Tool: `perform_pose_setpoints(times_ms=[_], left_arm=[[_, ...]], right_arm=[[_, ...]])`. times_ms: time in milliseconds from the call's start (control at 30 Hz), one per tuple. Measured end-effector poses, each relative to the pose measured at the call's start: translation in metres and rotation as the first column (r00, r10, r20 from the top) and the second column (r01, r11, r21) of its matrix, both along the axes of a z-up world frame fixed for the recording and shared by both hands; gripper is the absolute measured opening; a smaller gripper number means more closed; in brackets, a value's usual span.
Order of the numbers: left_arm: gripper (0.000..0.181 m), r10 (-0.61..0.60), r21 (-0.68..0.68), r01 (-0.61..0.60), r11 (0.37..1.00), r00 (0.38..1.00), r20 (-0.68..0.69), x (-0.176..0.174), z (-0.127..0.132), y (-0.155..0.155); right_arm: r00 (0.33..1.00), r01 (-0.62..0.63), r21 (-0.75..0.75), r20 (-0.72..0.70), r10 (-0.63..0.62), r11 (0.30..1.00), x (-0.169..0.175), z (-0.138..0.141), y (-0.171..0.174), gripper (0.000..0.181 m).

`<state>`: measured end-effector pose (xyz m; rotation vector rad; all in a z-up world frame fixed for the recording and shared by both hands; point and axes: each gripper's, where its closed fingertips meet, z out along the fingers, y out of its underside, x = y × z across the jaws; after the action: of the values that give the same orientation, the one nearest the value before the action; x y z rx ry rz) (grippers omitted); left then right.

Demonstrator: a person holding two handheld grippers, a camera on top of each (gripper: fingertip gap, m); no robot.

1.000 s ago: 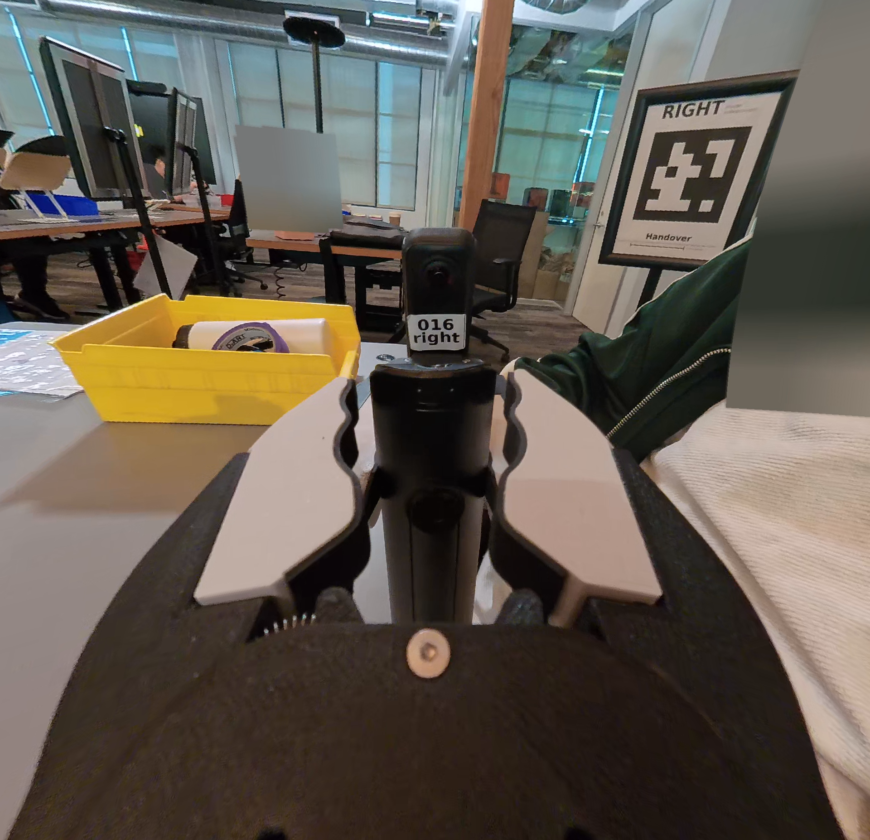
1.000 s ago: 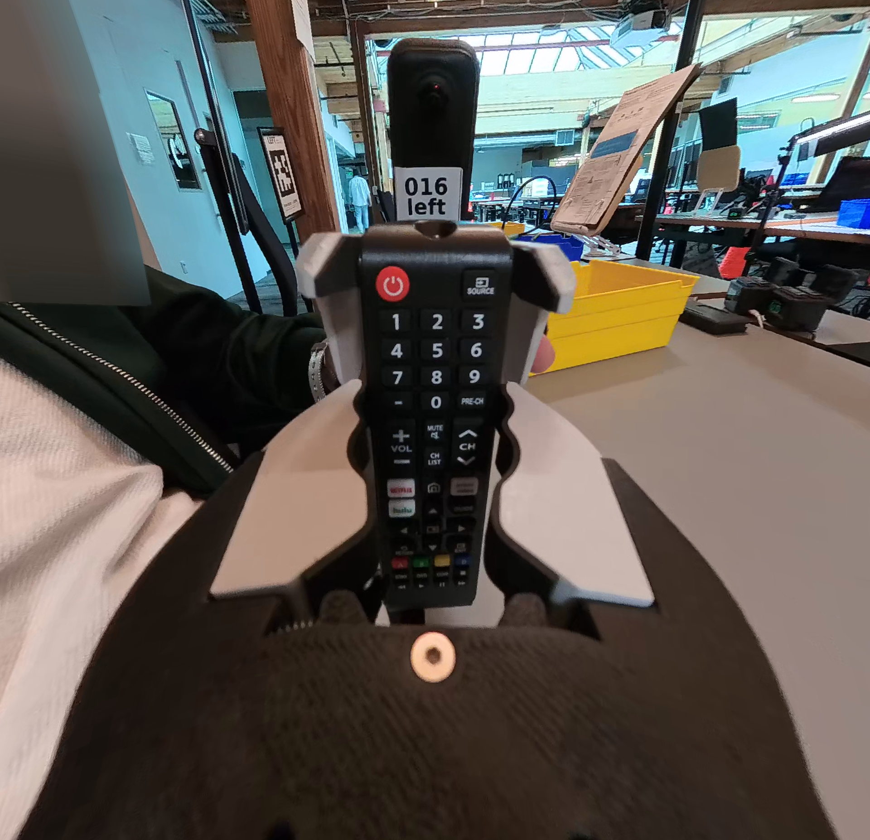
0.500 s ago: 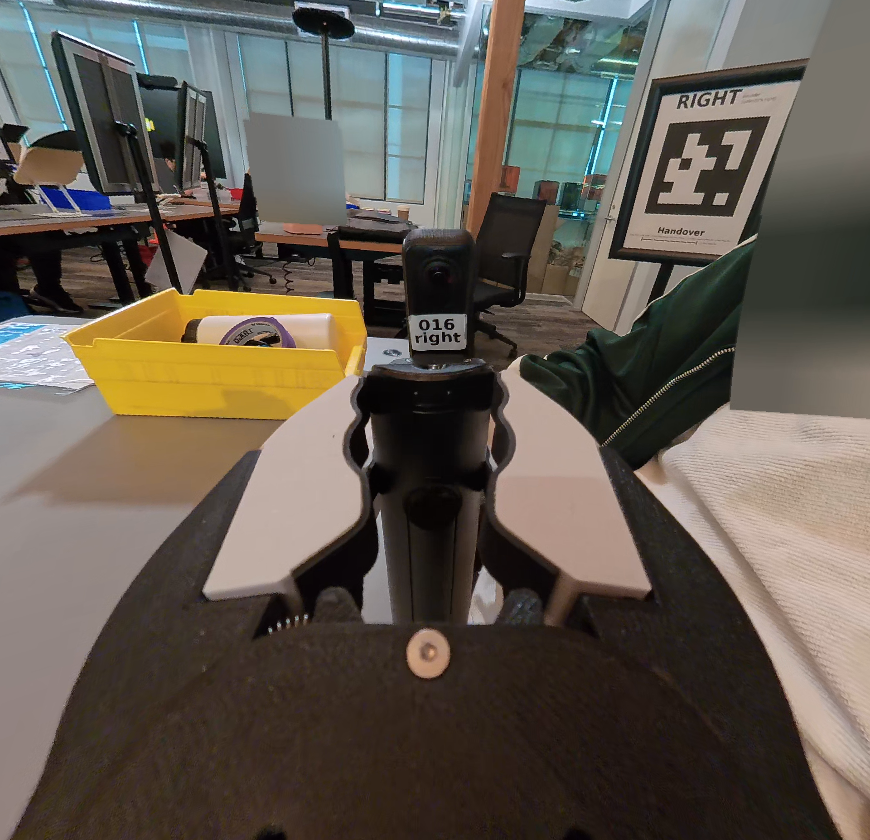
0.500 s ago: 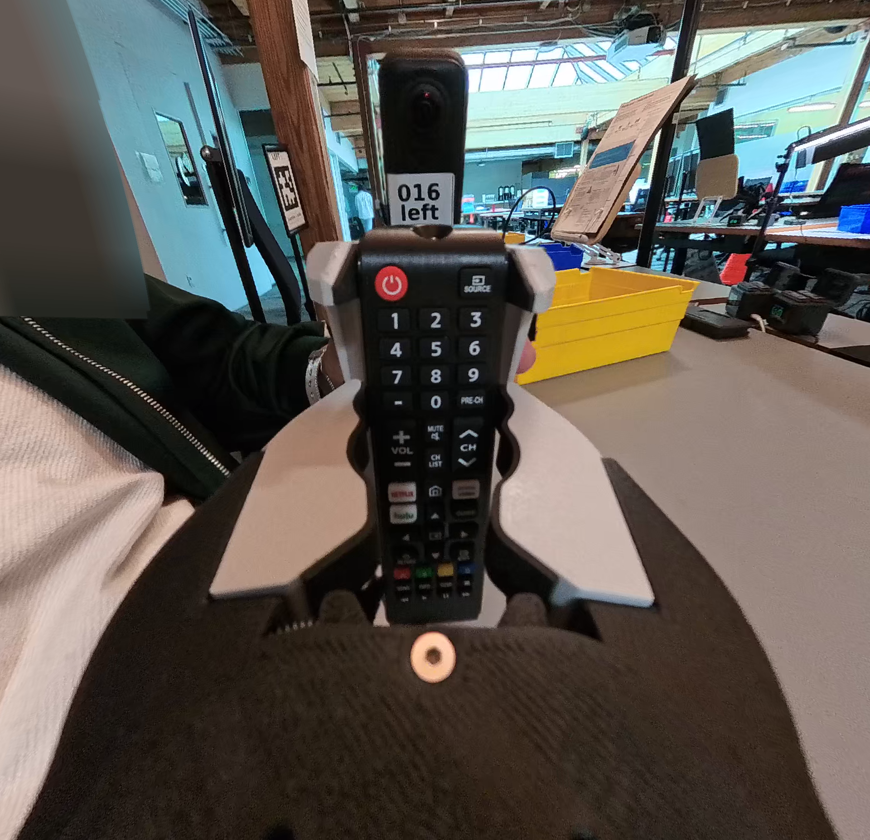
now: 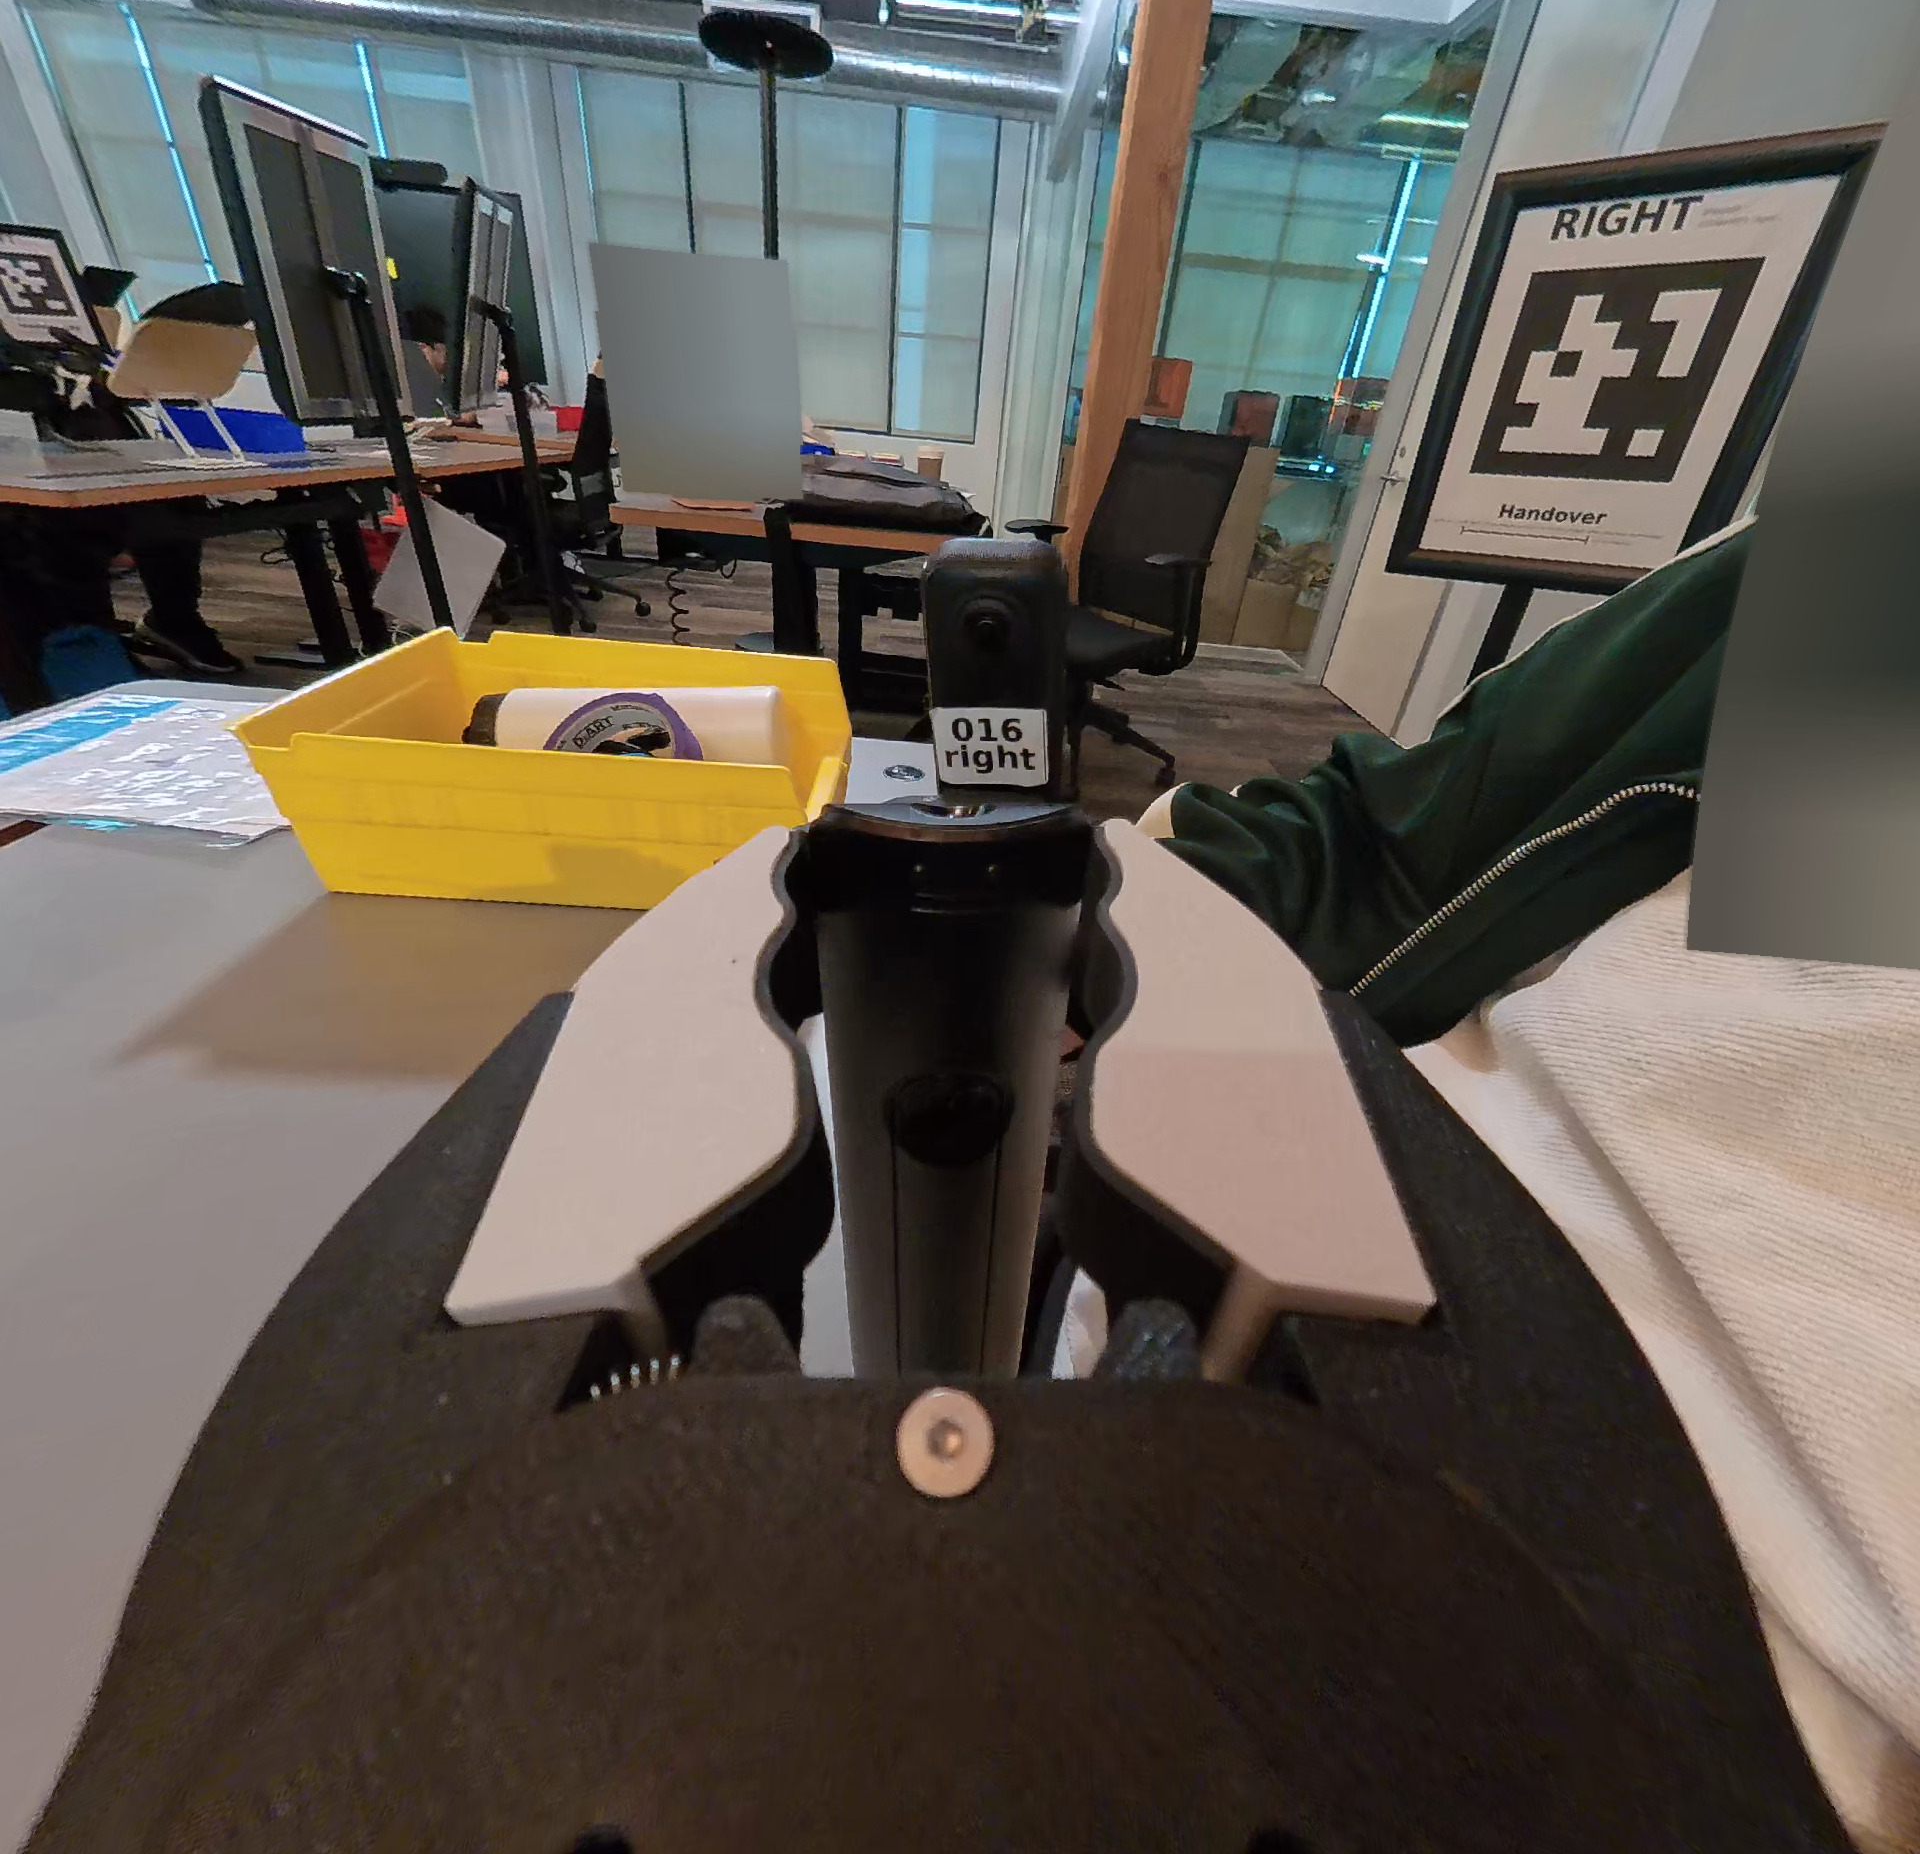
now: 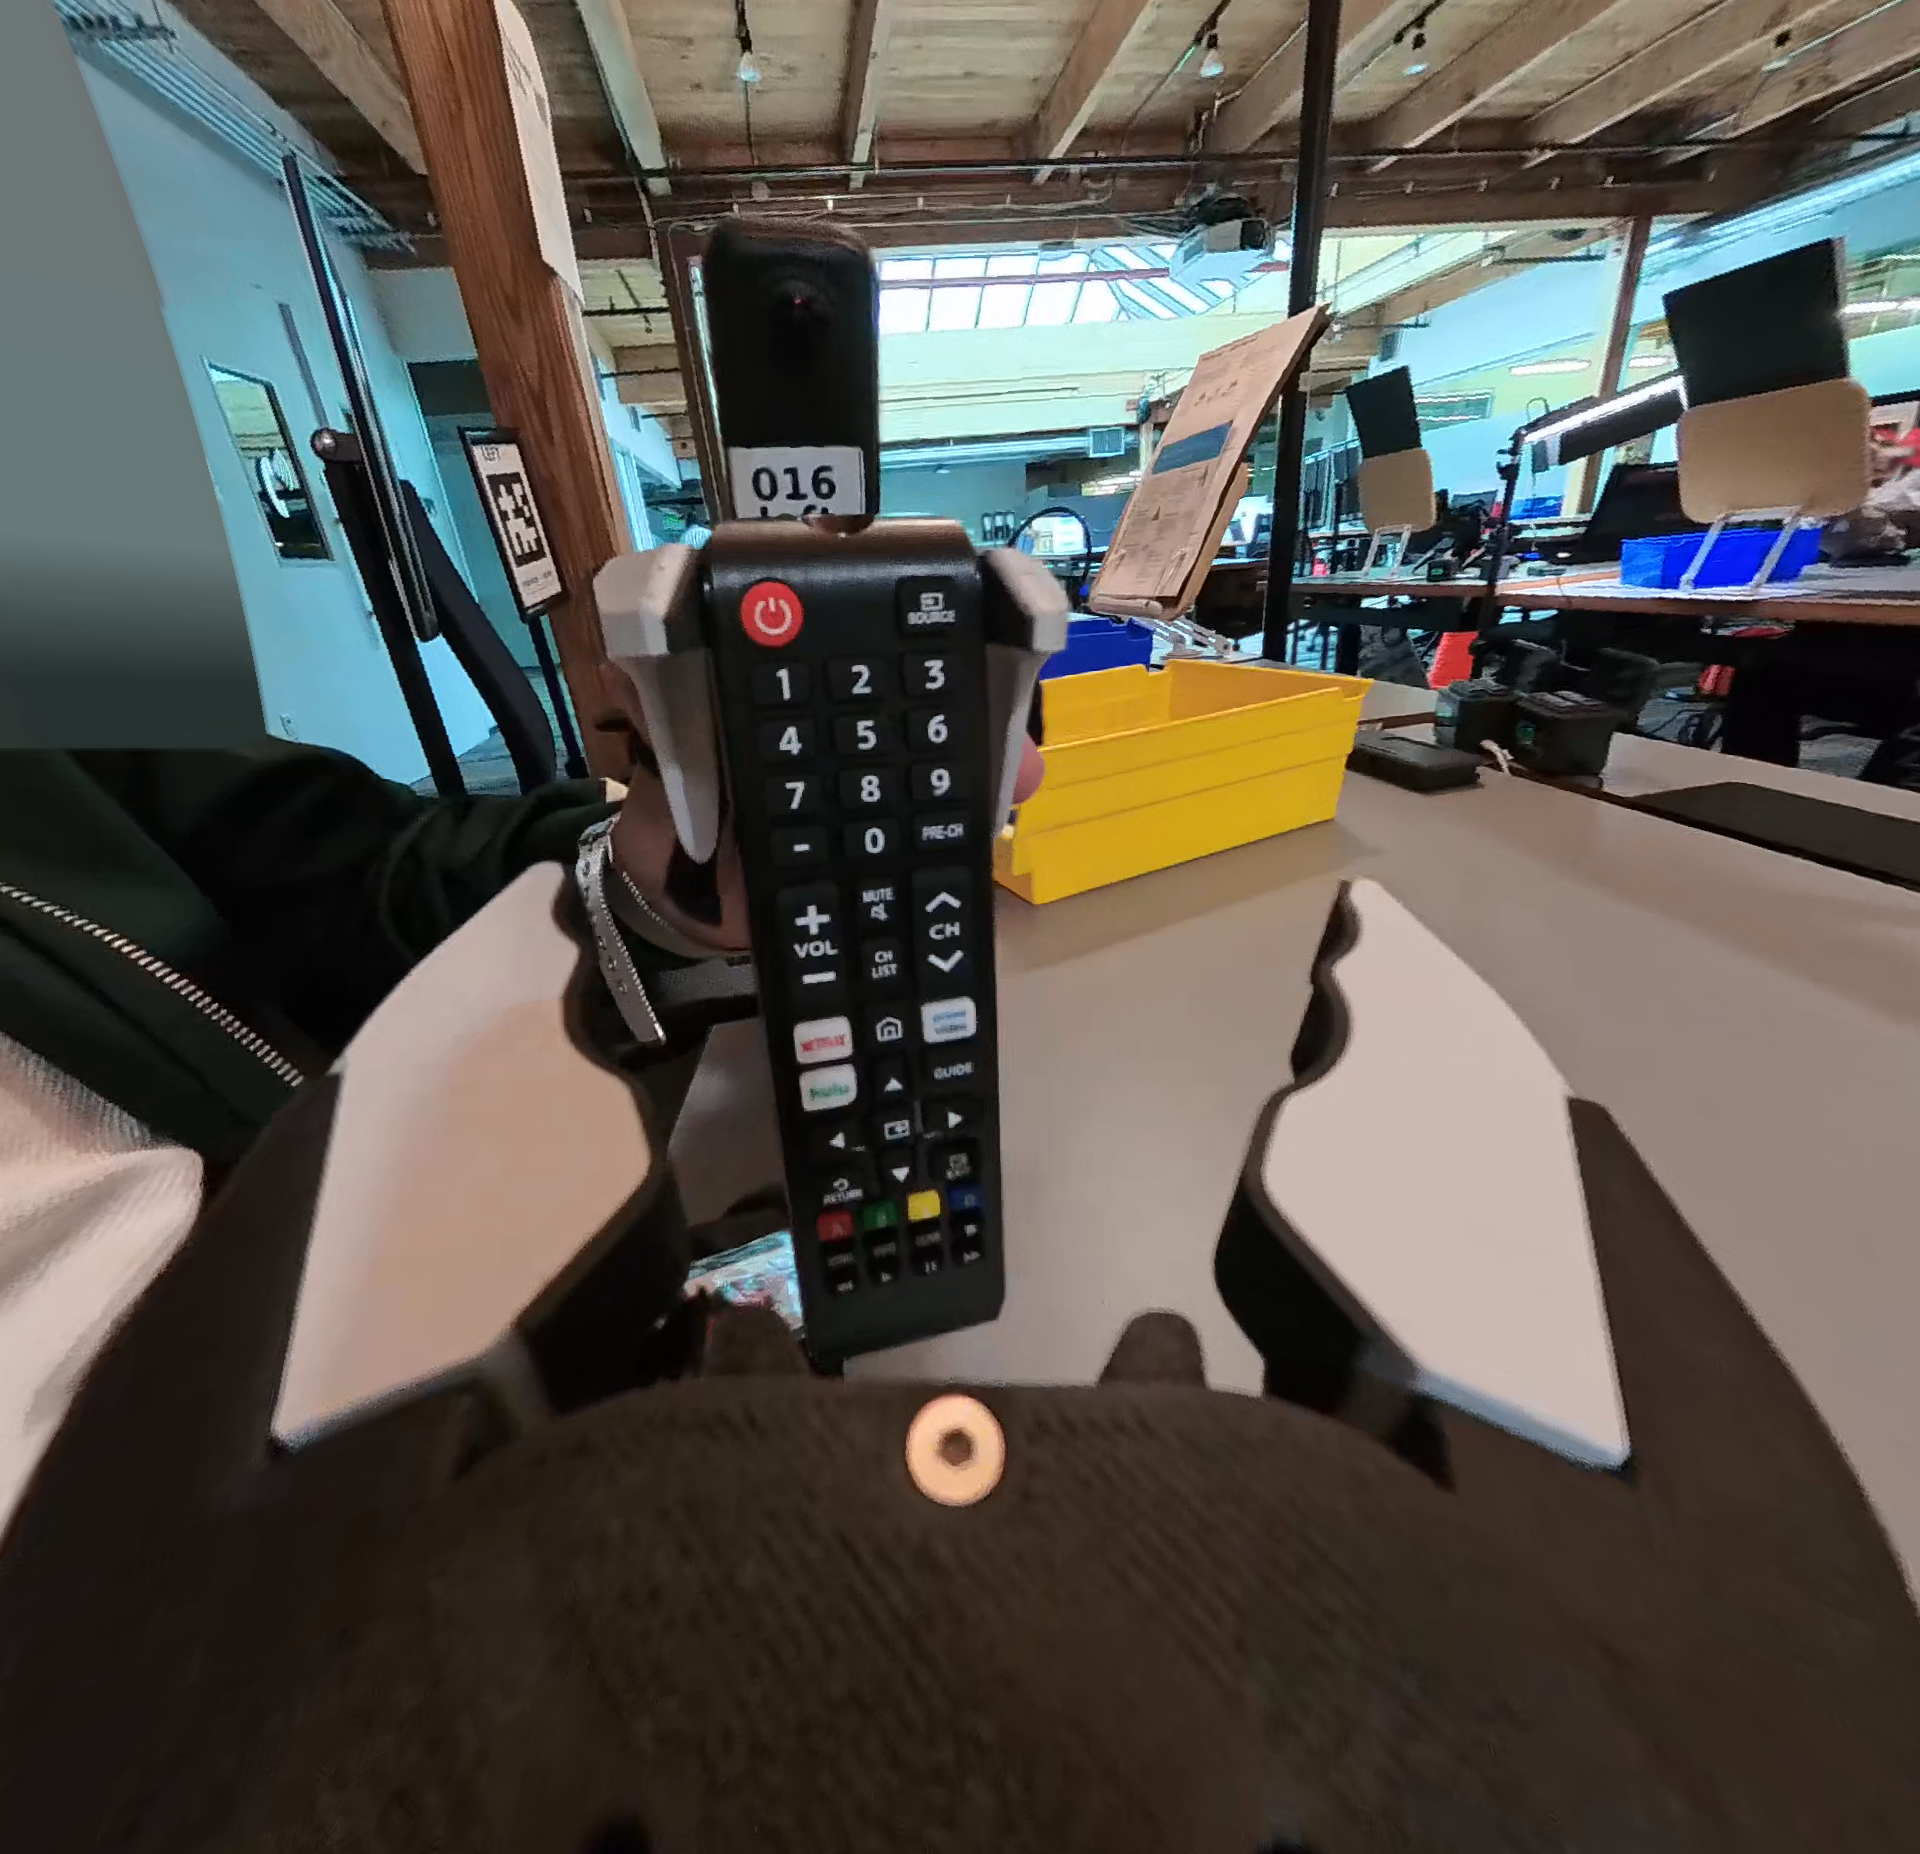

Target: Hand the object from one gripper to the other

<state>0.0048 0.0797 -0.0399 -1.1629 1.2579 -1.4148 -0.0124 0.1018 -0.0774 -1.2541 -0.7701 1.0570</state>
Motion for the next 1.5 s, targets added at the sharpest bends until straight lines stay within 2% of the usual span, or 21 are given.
perform_pose_setpoints(times_ms=[100,233,400,633,1067,1500], left_arm=[[0.051,0.003,0.0,-0.003,1.0,1.0,-0.007,0.0,-0.002,0.001],[0.051,0.006,-0.004,-0.006,1.0,1.0,-0.007,-0.001,-0.002,0.003],[0.051,0.018,-0.022,-0.017,1.0,1.0,0.018,-0.005,0.005,0.006],[0.051,0.009,-0.03,-0.008,1.0,1.0,0.019,-0.004,0.005,0.004],[0.051,-0.025,-0.041,0.024,0.999,0.999,-0.027,0.006,-0.01,-0.004],[0.051,-0.041,-0.041,0.039,0.998,0.998,-0.039,0.009,-0.014,-0.007]], right_arm=[[1.0,-0.013,-0.017,-0.004,0.013,1.0,0.001,-0.002,0.0,0.124],[0.996,-0.066,-0.005,0.056,0.066,0.998,-0.005,-0.01,-0.007,0.1],[0.986,-0.076,-0.018,0.147,0.078,0.997,-0.012,-0.026,-0.008,0.084],[0.978,-0.088,0.004,0.192,0.086,0.996,-0.019,-0.03,-0.015,0.063],[0.994,-0.068,0.036,0.091,0.065,0.997,-0.008,-0.005,-0.016,0.056],[0.99,-0.099,0.009,0.102,0.097,0.995,-0.012,-0.004,-0.02,0.051]])
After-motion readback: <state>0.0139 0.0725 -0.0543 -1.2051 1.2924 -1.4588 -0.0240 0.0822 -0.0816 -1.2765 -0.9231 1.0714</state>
